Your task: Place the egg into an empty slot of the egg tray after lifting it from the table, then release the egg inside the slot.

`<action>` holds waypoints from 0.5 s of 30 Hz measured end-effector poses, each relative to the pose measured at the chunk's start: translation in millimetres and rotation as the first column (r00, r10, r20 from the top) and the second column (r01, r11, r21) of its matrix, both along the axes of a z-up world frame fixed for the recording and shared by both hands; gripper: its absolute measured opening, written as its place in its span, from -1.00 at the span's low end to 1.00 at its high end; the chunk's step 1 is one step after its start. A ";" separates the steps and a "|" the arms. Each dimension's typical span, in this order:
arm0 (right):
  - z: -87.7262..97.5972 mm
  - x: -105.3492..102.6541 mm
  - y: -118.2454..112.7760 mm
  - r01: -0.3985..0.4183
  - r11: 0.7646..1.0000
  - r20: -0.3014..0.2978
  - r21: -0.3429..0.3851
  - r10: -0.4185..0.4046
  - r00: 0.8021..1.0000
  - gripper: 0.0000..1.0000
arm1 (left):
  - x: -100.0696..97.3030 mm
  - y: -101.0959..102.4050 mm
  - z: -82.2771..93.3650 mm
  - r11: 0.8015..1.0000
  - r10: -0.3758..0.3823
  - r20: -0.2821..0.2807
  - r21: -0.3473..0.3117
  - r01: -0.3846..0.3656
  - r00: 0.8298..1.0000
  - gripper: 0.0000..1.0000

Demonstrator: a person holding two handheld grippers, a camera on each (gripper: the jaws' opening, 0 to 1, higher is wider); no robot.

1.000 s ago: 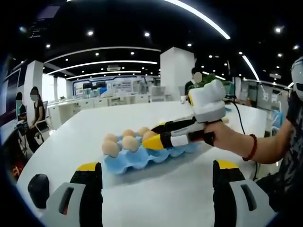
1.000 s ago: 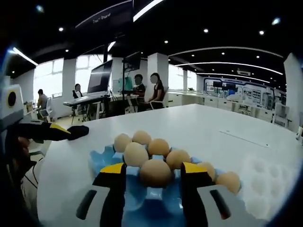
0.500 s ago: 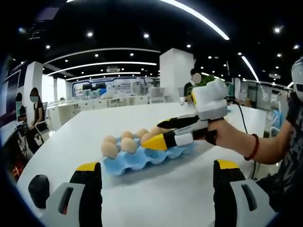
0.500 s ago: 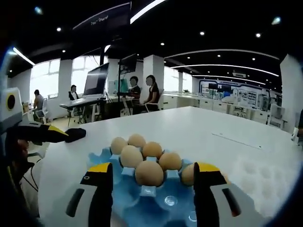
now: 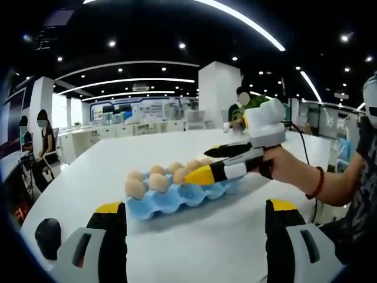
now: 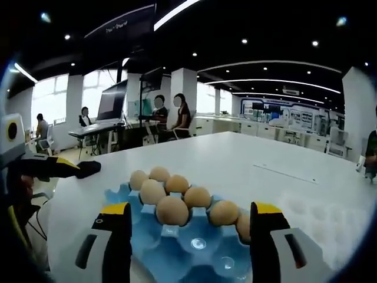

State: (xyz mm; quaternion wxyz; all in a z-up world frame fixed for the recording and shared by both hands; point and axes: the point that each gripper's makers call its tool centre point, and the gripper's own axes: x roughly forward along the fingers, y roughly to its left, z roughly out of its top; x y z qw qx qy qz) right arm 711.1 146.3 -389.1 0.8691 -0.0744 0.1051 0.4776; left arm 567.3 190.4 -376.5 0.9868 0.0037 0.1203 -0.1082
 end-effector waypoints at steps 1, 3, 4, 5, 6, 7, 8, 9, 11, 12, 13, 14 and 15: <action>-0.1 0.1 -0.6 -0.001 1.000 0.000 -0.002 0.001 1.000 0.72 | 0.1 -0.3 -0.1 1.000 0.000 0.000 0.000 0.000 1.000 1.00; -2.9 1.7 -4.4 0.008 1.000 -0.005 -0.022 -0.008 1.000 0.73 | 0.7 -1.7 -0.5 1.000 -0.001 -0.002 -0.002 0.001 1.000 1.00; -3.4 2.6 -5.7 0.011 1.000 -0.004 -0.024 -0.011 1.000 0.73 | 0.9 -1.6 -0.7 1.000 -0.001 -0.002 -0.002 0.001 1.000 1.00; -4.8 3.9 -8.2 0.017 0.999 -0.009 -0.027 -0.017 1.000 0.73 | 1.1 -1.7 -0.9 1.000 -0.001 -0.003 -0.002 0.001 1.000 1.00; -6.1 4.9 -10.2 0.021 0.999 -0.015 -0.031 -0.021 1.000 0.73 | 1.1 -2.2 -0.9 1.000 -0.002 -0.004 -0.001 0.002 1.000 1.00; -6.3 5.8 -11.9 0.025 0.999 -0.018 -0.029 -0.025 1.000 0.73 | 1.1 -2.7 -0.8 1.000 -0.002 -0.004 0.000 0.002 1.000 1.00; -6.7 7.1 -14.5 0.030 0.999 -0.021 -0.028 -0.031 0.999 0.73 | 1.1 -2.7 -0.6 1.000 -0.002 -0.003 0.000 0.002 1.000 1.00; -7.1 8.5 -16.3 0.034 0.999 -0.022 -0.030 -0.035 0.999 0.73 | 1.1 -3.0 -0.4 1.000 -0.002 -0.003 0.000 0.002 1.000 1.00; -6.3 10.9 -20.7 0.046 0.999 -0.021 -0.028 -0.047 0.999 0.73 | 1.5 -3.8 -0.3 1.000 -0.003 -0.002 -0.001 0.003 1.000 1.00; -6.1 11.9 -22.7 0.050 0.998 -0.022 -0.029 -0.051 0.998 0.72 | 1.4 -3.8 -0.3 1.000 -0.003 -0.002 -0.001 0.003 1.000 1.00; -5.2 13.8 -26.2 0.059 0.998 -0.023 -0.026 -0.060 0.998 0.72 | 1.4 -4.1 -0.3 1.000 -0.003 -0.002 0.000 0.003 1.000 1.00; -4.7 15.2 -28.7 0.065 0.998 -0.023 -0.024 -0.066 0.998 0.72 | 1.7 -4.4 -0.2 1.000 -0.004 -0.002 0.000 0.004 1.000 1.00; -4.5 15.3 -30.8 0.069 0.997 -0.023 -0.025 -0.070 0.997 0.72 | 1.9 -4.6 -0.1 1.000 -0.004 -0.001 0.000 0.004 1.000 1.00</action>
